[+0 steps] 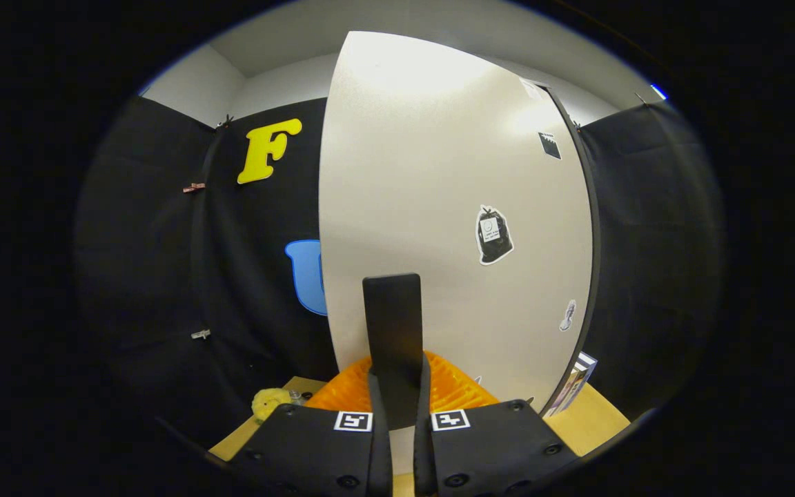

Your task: Open the shoe cabinet door, grab the shoes and put them into the shoe cabinet, then close the shoe cabinet door.

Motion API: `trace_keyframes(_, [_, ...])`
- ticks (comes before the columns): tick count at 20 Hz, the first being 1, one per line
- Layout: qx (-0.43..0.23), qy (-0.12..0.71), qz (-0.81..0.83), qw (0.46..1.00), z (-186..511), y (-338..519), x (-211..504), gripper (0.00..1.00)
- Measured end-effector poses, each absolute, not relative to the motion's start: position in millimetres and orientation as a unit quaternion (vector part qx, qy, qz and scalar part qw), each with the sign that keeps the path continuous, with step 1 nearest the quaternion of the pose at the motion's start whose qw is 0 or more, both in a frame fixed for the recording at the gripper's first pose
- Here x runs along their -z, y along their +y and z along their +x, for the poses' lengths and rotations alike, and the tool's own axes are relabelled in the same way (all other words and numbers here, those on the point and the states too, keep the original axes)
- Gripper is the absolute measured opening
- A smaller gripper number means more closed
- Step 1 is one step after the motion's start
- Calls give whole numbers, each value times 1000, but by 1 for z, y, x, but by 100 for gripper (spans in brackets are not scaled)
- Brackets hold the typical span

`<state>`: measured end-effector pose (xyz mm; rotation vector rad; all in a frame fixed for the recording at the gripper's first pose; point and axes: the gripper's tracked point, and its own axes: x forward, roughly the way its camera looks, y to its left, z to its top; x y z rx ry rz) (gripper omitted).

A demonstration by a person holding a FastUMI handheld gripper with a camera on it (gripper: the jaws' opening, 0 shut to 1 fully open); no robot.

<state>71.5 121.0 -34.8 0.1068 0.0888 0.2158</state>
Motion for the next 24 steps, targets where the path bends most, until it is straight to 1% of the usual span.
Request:
trace_keyframes(12, [-96,51,37,993,26,63,33,16])
trace_keyframes(24, [-23,58,32,998,6,-9,32,15])
